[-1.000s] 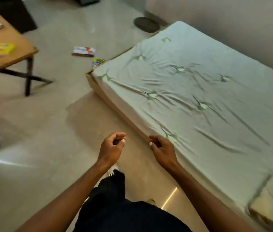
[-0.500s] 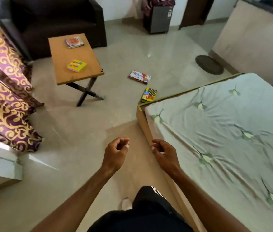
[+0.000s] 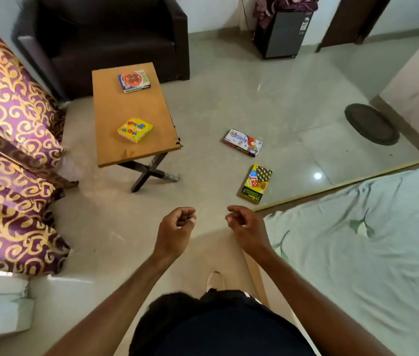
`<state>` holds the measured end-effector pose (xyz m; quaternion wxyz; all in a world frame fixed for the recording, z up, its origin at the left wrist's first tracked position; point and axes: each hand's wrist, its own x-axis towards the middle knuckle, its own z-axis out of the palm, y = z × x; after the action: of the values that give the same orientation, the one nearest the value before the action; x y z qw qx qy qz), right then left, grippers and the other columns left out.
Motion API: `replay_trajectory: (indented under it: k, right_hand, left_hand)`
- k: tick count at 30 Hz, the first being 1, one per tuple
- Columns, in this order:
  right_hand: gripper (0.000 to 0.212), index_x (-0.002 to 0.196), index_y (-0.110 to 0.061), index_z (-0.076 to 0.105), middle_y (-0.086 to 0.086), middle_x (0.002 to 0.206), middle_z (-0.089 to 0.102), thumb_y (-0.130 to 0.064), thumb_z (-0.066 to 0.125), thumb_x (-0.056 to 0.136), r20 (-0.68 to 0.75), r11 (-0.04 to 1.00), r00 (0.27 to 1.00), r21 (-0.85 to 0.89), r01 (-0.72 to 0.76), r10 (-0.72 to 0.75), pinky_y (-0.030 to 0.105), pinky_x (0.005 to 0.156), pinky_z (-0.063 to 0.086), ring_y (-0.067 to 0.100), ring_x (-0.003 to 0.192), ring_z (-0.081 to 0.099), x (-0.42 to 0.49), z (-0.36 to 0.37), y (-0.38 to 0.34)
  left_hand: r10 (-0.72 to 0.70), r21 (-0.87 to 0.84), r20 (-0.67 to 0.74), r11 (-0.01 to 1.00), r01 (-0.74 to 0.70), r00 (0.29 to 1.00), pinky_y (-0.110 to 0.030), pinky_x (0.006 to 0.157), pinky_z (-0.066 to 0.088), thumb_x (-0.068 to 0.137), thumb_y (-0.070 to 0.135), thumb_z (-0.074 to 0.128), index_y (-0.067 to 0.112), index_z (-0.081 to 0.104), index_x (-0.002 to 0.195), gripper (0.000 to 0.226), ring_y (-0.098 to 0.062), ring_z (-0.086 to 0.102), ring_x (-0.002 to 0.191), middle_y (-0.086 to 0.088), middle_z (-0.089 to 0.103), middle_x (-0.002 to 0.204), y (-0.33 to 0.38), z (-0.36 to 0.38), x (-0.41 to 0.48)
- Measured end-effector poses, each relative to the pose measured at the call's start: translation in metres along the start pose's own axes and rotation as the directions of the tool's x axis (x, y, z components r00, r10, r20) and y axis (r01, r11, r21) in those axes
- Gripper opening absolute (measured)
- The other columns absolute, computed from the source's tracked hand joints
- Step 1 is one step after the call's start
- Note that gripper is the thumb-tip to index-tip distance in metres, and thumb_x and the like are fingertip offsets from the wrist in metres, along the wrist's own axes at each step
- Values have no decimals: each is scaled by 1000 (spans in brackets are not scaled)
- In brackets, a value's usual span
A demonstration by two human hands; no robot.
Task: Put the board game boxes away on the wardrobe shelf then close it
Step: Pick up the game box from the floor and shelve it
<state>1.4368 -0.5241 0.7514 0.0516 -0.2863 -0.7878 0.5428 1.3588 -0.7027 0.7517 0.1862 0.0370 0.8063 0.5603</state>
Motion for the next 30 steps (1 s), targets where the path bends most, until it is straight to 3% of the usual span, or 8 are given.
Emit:
replay_trajectory:
  k: [3,11,18,26,30]
  right_hand:
    - [21,108,-24,69,-6,89,73,-18,64,88,-1,1000,1000,1,-8,8,21,76,53,6,81,68,68,6,-24]
    - [19,106,-25,68,-8,92,72,-18,64,89,3,999,999,7,-50,50,22,78,55,6,85,68,288,40,-58]
    - [18,106,-24,70,-14,89,71,-20,65,89,-128,995,986,12,-104,105,10,72,49,-3,78,64,456,37,-113]
    - [20,109,-20,70,-10,94,71,-17,64,89,-270,968,932,136,-211,241,4,70,44,-4,80,63,637,-11,-109]
    - [21,109,-22,70,-7,93,72,-21,63,89,-290,938,896,192,-289,335,21,75,51,4,83,66,731,-48,-74]
  left_hand:
    - [-36,-36,-9,999,36,999,-25,84,54,90,12,64,21,70,105,19,-11,68,92,4,73,97,20,-4,67]
    - [-54,-20,56,998,55,997,-27,87,54,90,11,64,23,69,105,20,-11,67,94,5,73,97,48,-13,311]
    - [-34,69,221,997,19,975,-29,75,54,89,15,65,30,70,93,16,-14,67,84,7,72,92,116,-1,517]
    - [-1,225,438,968,-109,899,-22,82,53,90,11,65,19,71,102,15,-11,66,89,7,72,95,188,110,719]
    - [-35,319,507,936,-150,861,-11,72,48,90,13,65,25,69,96,14,-12,64,80,7,71,89,205,194,818]
